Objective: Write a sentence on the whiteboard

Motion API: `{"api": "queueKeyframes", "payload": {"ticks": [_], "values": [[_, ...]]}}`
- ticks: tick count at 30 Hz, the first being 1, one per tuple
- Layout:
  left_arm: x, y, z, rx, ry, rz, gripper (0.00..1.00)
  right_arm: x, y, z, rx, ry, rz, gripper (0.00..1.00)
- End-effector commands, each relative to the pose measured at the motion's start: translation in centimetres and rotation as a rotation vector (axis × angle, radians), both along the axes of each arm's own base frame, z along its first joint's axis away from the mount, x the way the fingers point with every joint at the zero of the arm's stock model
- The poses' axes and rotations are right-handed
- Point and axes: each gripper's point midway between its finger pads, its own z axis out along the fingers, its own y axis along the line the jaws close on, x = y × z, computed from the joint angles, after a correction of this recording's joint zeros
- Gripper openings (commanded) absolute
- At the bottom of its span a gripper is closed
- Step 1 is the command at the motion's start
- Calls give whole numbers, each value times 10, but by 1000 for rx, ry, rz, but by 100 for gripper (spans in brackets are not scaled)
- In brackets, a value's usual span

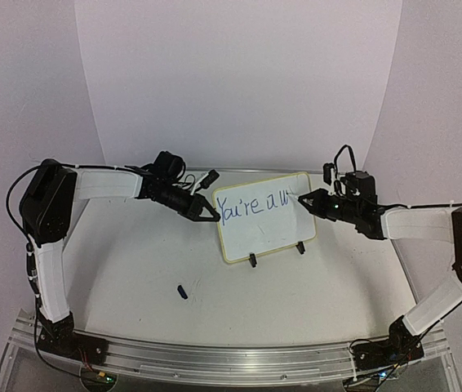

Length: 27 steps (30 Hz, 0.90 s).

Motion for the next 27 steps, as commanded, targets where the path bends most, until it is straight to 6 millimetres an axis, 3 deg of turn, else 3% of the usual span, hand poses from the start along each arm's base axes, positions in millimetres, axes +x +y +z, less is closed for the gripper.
{"api": "queueKeyframes", "payload": {"ticks": [1, 6, 16, 27], "values": [[-5, -5, -8, 31, 1, -18, 0, -8, -5, -10, -3, 14, -9, 0], [-5, -5, -8, 31, 2, -18, 0, -15, -6, -12, 1, 22, -6, 0], [-5, -5, -8, 34, 2, -16, 0, -28, -6, 38, 79, -79, 17, 0], [-5, -4, -14, 47, 16, -14, 0, -25, -12, 34, 40, -75, 18, 0]]}}
